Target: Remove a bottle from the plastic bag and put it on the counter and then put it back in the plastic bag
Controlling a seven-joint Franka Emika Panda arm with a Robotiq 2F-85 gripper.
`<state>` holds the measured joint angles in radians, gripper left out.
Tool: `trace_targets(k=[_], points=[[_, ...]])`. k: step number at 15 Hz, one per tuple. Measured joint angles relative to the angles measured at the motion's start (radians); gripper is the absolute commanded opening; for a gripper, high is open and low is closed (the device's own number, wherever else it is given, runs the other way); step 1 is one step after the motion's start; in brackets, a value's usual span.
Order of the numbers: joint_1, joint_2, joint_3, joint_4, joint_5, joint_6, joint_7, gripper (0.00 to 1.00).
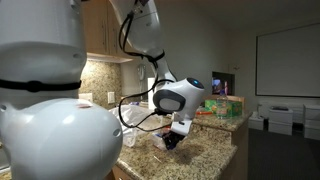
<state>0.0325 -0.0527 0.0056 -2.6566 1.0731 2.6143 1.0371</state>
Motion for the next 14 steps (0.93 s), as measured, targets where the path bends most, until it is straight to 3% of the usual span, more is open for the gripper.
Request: trace_targets(k=[1, 8, 11, 14], points=[[0.0, 0.008, 0.001, 0.0, 0.0, 0.0, -0.009, 0.6], [-0.004, 0.036, -0.001, 0.012, 0.0, 0.0, -0.018, 1.0], [-0.015, 0.028, -0.015, 0.04, -0.052, -0.007, -0.017, 1.0], [-0.045, -0.018, -0.041, 0.095, -0.239, -0.072, 0.02, 1.0]])
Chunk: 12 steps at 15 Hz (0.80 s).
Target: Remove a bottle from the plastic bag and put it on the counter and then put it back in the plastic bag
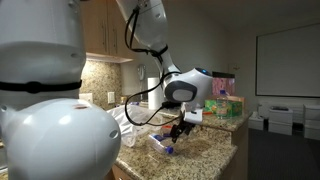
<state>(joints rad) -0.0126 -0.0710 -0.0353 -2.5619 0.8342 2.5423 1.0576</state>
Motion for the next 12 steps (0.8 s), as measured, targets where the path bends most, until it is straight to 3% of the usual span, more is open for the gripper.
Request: trace_targets(k=[6, 12], points=[[-0.025, -0.146, -0.002, 0.188, -0.294, -0.375, 0.097, 1.0], [0.024, -0.185, 0.08, 0.477, -0.435, -0.703, 0.095, 1.0]])
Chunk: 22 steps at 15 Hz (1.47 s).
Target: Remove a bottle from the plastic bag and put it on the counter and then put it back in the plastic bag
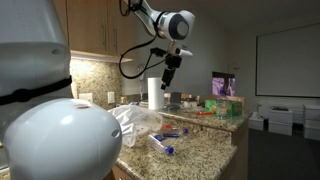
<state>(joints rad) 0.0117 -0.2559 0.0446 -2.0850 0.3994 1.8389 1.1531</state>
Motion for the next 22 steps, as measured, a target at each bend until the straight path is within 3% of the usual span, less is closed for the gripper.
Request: trace_targets(k=[5, 10, 22], points=[[0.051, 0.024, 0.083, 0.171, -0.143, -0.17, -0.014, 1.0], [0.07, 0.05, 0.113, 0.289, -0.307, -0.299, -0.139, 1.0], [0.07, 0.054, 0.113, 0.295, -0.311, -0.301, -0.144, 1.0]])
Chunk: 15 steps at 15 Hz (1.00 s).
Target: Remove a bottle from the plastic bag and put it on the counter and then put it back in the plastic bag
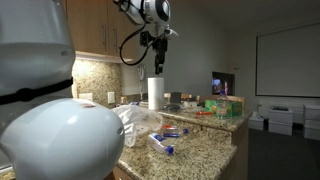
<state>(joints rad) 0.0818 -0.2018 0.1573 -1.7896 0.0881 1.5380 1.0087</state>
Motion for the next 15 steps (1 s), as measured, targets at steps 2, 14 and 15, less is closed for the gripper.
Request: trace_targets(k=[2, 14, 15], points=[[0.001, 0.0, 0.0, -0.001, 0.0, 0.003, -0.001, 1.0], [-0.12, -0.116, -0.106, -0.357, 0.003, 0.192, 0.25, 1.0], [-0.133, -0.148, -0.116, -0.417, 0.011, 0.206, 0.274, 1.0]])
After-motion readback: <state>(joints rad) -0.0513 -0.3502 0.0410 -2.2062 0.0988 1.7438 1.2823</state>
